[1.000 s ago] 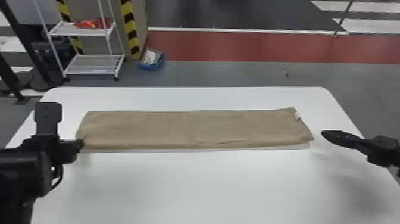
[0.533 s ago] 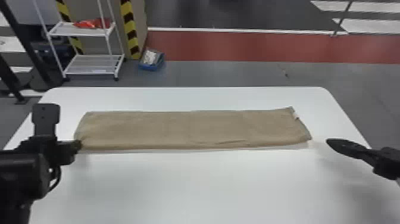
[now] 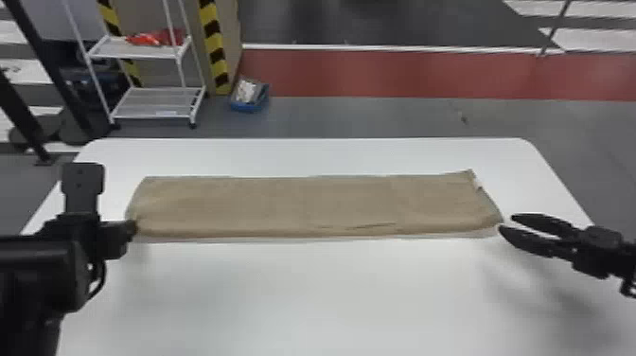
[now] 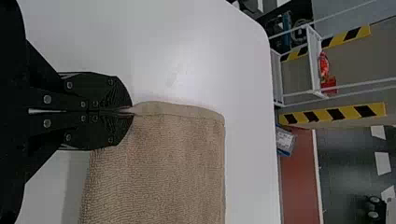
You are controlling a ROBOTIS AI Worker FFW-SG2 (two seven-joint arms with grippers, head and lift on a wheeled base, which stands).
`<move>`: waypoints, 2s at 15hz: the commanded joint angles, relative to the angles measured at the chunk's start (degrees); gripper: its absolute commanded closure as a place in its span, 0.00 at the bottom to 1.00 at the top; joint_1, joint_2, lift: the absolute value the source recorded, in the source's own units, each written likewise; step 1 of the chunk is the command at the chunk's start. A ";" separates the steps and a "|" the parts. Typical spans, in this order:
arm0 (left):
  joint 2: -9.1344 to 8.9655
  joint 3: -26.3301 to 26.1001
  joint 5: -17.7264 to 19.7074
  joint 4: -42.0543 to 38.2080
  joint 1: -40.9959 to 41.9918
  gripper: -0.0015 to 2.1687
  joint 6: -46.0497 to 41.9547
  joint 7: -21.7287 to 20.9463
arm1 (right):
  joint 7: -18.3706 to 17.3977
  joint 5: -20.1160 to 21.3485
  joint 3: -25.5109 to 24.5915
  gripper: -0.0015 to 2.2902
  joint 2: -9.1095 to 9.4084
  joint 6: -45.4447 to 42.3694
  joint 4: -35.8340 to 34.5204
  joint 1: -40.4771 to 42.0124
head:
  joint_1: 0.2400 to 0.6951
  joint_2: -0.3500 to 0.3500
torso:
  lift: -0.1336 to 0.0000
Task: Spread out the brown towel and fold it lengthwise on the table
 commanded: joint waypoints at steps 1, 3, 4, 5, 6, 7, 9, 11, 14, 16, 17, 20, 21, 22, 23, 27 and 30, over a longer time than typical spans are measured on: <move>0.04 0.00 -0.01 0.20 0.02 0.72 -0.14 -0.02 | -0.84 2.10 1.74 0.20 1.43 -0.17 0.67 -1.73 | 1.00 0.52 | 0.07; 0.04 0.00 -0.01 0.20 0.20 0.72 -0.49 -0.37 | -2.16 3.60 1.65 0.20 2.23 -0.35 1.46 -2.61 | 1.00 0.55 | 0.07; 0.04 0.17 -0.01 0.20 0.28 0.72 -0.49 -0.46 | -2.69 3.69 1.65 0.20 2.40 -0.70 1.46 -2.61 | 1.00 0.55 | 0.07; 0.04 0.17 -0.01 0.20 0.28 0.72 -0.49 -0.46 | -2.78 3.69 0.68 0.20 2.40 -1.05 1.46 -2.61 | 1.00 0.56 | 0.07; 0.04 0.26 -0.01 0.20 0.37 0.72 -0.49 -0.64 | -2.78 3.60 -0.11 0.20 2.40 -1.05 1.46 -2.61 | 1.00 0.56 | 0.07; 0.13 0.35 -0.01 0.20 0.37 0.72 -0.67 -0.64 | -2.78 3.60 -0.37 0.20 2.23 -1.05 1.46 -2.52 | 1.00 0.56 | 0.07; 0.13 0.08 -0.01 0.20 0.11 0.72 -0.67 -0.64 | -2.69 3.60 -0.72 0.20 2.14 -1.05 1.37 -2.43 | 1.00 0.55 | 0.07; 0.04 -0.27 -0.01 0.20 0.11 0.72 -0.67 -0.55 | -2.69 3.51 -1.43 0.20 1.87 -1.05 1.37 -2.43 | 1.00 0.54 | 0.07; 0.04 -0.18 -0.01 0.20 0.11 0.72 -0.67 -0.55 | -3.30 3.77 -0.99 0.20 1.35 -1.75 1.54 -2.87 | 1.00 0.52 | 0.07; 0.04 -0.27 -0.01 0.20 0.11 0.72 -0.67 -0.55 | -3.39 4.74 -0.20 0.28 1.26 -1.75 2.25 -3.66 | 1.00 0.51 | 0.07; 0.04 -0.27 -0.01 0.20 0.11 0.72 -0.67 -0.55 | -3.30 5.80 0.24 0.34 1.43 -1.75 2.69 -4.01 | 1.00 0.52 | 0.07; 0.04 -0.27 -0.10 0.20 0.11 0.72 -0.67 -0.64 | -3.04 6.15 0.60 0.42 1.35 -1.75 2.95 -4.19 | 1.00 0.53 | 0.07; 0.04 -0.27 -0.10 0.20 0.11 0.72 -0.67 -0.64 | -2.69 6.15 0.33 0.44 1.17 -1.58 2.95 -4.19 | 1.00 0.53 | 0.07; 0.04 -0.18 -0.19 0.20 0.11 0.72 -0.67 -0.55 | -2.16 5.88 -0.02 0.44 1.08 -1.22 2.86 -4.19 | 1.00 0.53 | 0.07; 0.04 -0.27 -0.19 0.20 0.11 0.72 -0.67 -0.55 | -1.54 5.44 -0.20 0.47 0.99 -0.87 2.86 -4.10 | 1.00 0.53 | 0.07; 0.04 -0.35 -0.45 -0.24 0.55 0.72 -0.49 -0.64 | 0.31 4.04 -3.01 0.49 0.91 0.36 0.84 -2.26 | 1.00 0.52 | 0.07; 0.13 -0.27 -0.45 -0.15 0.46 0.72 -0.49 -0.72 | 0.31 3.95 -3.27 0.49 -0.24 0.18 0.84 -2.26 | 1.00 0.50 | 0.07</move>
